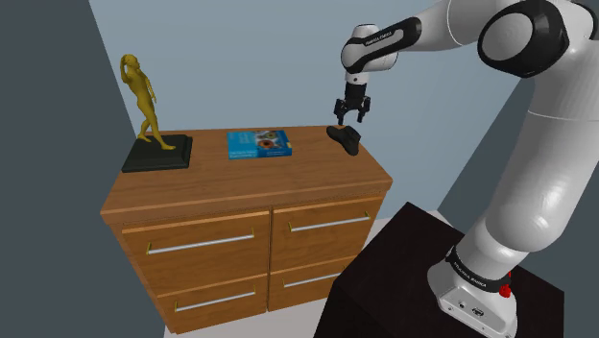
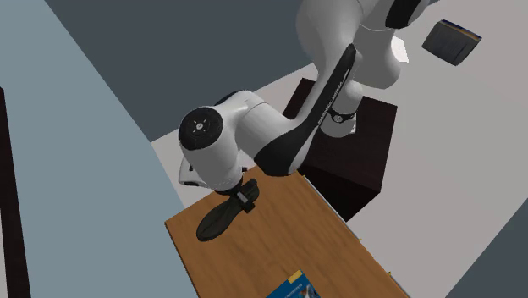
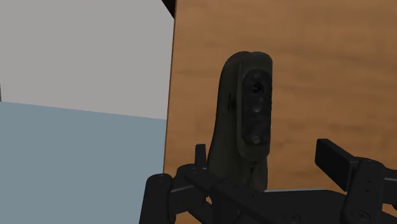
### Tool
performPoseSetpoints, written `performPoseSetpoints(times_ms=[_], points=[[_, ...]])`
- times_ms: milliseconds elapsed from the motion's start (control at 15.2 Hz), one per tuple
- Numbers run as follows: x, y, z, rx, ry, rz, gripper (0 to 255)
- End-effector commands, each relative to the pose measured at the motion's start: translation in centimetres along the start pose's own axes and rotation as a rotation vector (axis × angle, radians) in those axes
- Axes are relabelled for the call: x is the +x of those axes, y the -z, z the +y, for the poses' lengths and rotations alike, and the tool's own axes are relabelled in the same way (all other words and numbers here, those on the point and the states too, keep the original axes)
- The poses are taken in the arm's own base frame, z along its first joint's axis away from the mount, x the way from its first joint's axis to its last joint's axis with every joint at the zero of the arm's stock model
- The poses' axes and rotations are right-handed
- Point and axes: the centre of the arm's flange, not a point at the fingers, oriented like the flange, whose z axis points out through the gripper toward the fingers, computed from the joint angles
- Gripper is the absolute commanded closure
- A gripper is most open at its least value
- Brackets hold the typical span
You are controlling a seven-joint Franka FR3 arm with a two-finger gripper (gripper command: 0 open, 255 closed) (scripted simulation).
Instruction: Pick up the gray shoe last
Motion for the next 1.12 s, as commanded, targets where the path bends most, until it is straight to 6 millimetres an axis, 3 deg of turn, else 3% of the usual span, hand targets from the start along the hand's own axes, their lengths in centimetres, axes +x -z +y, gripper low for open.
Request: performPoseSetpoints(times_ms=[0, 462, 528, 1056], points=[[0.6, -1.1, 0.0, -0.002, -0.004, -0.002, 0], [0.9, -4.0, -0.1, -0.002, -0.004, -0.002, 0], [0.9, -4.0, -0.1, -0.002, -0.004, -0.002, 255], [0.9, -4.0, 0.0, -0.002, -0.004, -0.002, 255]])
